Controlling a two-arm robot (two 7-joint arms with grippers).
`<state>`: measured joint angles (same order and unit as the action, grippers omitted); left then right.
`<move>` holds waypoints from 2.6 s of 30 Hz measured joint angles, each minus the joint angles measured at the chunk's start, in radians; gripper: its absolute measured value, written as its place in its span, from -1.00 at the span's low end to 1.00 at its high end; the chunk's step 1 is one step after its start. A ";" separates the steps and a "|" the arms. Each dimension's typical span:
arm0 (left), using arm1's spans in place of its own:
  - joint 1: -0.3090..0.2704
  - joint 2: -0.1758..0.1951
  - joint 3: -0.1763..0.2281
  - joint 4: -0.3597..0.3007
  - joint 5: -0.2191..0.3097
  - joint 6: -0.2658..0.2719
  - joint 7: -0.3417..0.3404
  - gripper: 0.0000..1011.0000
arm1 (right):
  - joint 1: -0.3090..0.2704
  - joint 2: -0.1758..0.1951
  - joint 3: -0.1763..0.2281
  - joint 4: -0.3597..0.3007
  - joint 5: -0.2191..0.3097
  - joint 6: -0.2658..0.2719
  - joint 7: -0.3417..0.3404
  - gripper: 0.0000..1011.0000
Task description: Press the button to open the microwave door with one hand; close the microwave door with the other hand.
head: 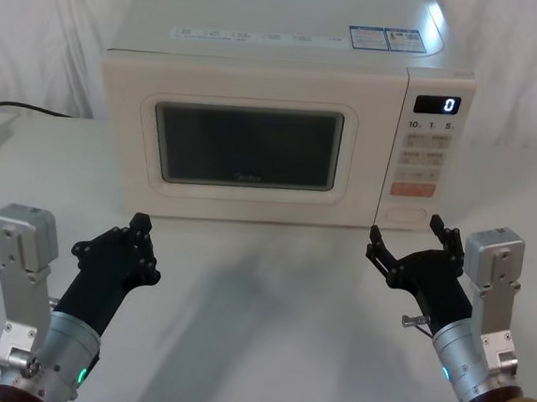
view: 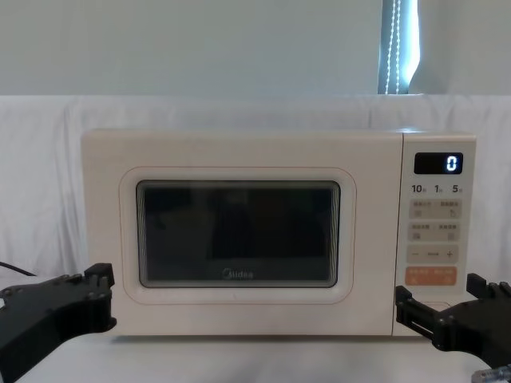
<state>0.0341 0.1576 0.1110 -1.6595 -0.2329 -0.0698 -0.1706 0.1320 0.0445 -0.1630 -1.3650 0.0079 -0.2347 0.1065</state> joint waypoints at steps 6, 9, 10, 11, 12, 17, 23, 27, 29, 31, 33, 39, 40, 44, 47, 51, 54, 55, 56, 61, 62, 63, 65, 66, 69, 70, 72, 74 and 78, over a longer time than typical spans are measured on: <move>0.000 0.000 0.000 0.000 0.000 0.000 0.000 -1.00 | 0.000 0.000 0.000 0.000 0.000 0.000 0.000 0.98; 0.000 0.000 0.000 0.000 0.000 0.000 0.000 -1.00 | 0.000 0.000 0.000 0.000 0.000 0.000 0.000 0.98; 0.000 0.000 0.000 0.000 0.000 0.000 0.000 -1.00 | 0.000 0.000 0.000 0.000 0.000 0.000 0.000 0.98; 0.000 0.000 0.000 0.000 0.000 0.000 0.000 -1.00 | 0.000 0.000 0.000 0.000 0.000 0.000 0.000 0.98; 0.000 0.000 0.000 0.000 0.000 0.000 0.000 -1.00 | 0.000 0.000 0.000 0.000 0.000 0.000 0.000 0.98; 0.000 0.000 0.000 0.000 0.000 0.000 0.000 -0.97 | 0.000 0.000 0.000 0.000 0.000 0.000 0.000 0.98; 0.000 0.000 0.000 0.000 0.000 0.000 0.000 -0.64 | 0.000 0.000 0.000 0.000 0.000 0.000 0.000 0.98; 0.000 0.000 0.000 0.000 0.000 0.000 0.000 -0.44 | 0.000 0.000 0.000 0.000 0.000 0.000 0.000 0.98; 0.000 0.000 0.000 0.000 0.000 0.000 0.000 -0.27 | 0.000 0.000 0.000 0.000 0.000 0.000 0.000 0.98; 0.000 0.000 0.000 0.000 0.000 0.000 0.000 -0.18 | 0.000 0.000 0.000 0.000 0.000 0.000 0.000 0.98; 0.000 0.000 0.000 0.000 0.000 0.000 0.000 -0.05 | 0.000 0.000 0.000 0.000 0.000 0.000 0.000 0.98; 0.000 0.000 0.000 0.000 0.000 0.000 0.000 0.31 | 0.000 0.000 0.000 0.000 0.000 0.000 0.000 0.98; 0.000 0.000 0.000 0.000 0.000 0.000 0.000 0.35 | 0.000 0.000 0.000 0.000 0.000 0.000 0.000 0.98; 0.000 0.000 0.000 0.000 0.000 0.000 0.000 0.61 | 0.000 0.000 0.000 0.000 0.000 0.000 0.000 0.98; 0.000 0.000 0.000 0.000 0.000 0.000 0.000 0.82 | 0.000 0.000 0.000 0.000 0.000 0.000 0.000 0.98; 0.000 0.000 0.000 0.000 0.000 0.000 0.000 0.98 | 0.000 0.000 0.000 0.000 0.000 0.000 0.000 0.98; 0.000 0.000 0.000 0.000 0.000 0.000 0.000 0.98 | 0.000 0.000 0.000 0.000 0.000 0.000 0.000 0.98; 0.000 0.000 0.000 0.000 0.000 0.000 0.000 0.98 | 0.000 0.000 0.000 0.000 0.000 0.000 0.000 0.98; 0.000 0.000 0.000 0.000 0.000 0.000 0.000 0.98 | 0.000 0.000 0.000 0.000 0.000 0.000 0.000 0.98; 0.000 0.000 0.000 0.000 0.000 0.000 0.000 0.98 | 0.000 0.000 0.000 0.000 0.000 0.000 0.000 0.98; 0.000 0.000 0.000 0.000 0.000 0.000 0.000 0.98 | 0.000 0.000 0.000 0.000 0.000 0.000 0.000 0.98; 0.000 0.000 0.000 0.000 0.000 0.000 0.000 0.98 | 0.000 0.000 0.000 0.000 0.000 0.000 0.000 0.98; 0.000 0.000 0.000 0.000 0.000 0.000 0.000 0.98 | 0.000 0.000 0.000 0.000 0.000 0.000 0.000 0.98; 0.000 0.000 0.000 0.000 0.000 0.000 0.000 0.98 | 0.000 0.000 0.000 0.000 0.000 0.000 0.000 0.98; 0.000 0.000 0.000 0.000 0.000 0.000 0.000 0.98 | 0.000 0.000 0.000 0.000 0.000 0.000 0.000 0.98; 0.000 0.000 0.000 0.000 0.000 0.000 0.000 0.98 | 0.000 0.000 0.000 0.000 0.000 0.000 0.000 0.98; 0.000 0.000 0.000 0.000 0.000 0.000 0.000 0.98 | 0.000 0.000 0.000 0.000 0.000 0.000 0.000 0.98; 0.000 0.000 0.000 0.000 0.000 0.000 0.000 0.98 | 0.000 0.000 0.000 0.000 0.000 0.000 0.000 0.98; 0.000 0.000 0.000 0.000 0.000 0.000 0.000 0.98 | 0.000 0.000 0.000 0.000 0.000 0.000 0.000 0.98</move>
<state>0.0341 0.1575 0.1110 -1.6595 -0.2329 -0.0698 -0.1706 0.1320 0.0445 -0.1630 -1.3650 0.0080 -0.2347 0.1065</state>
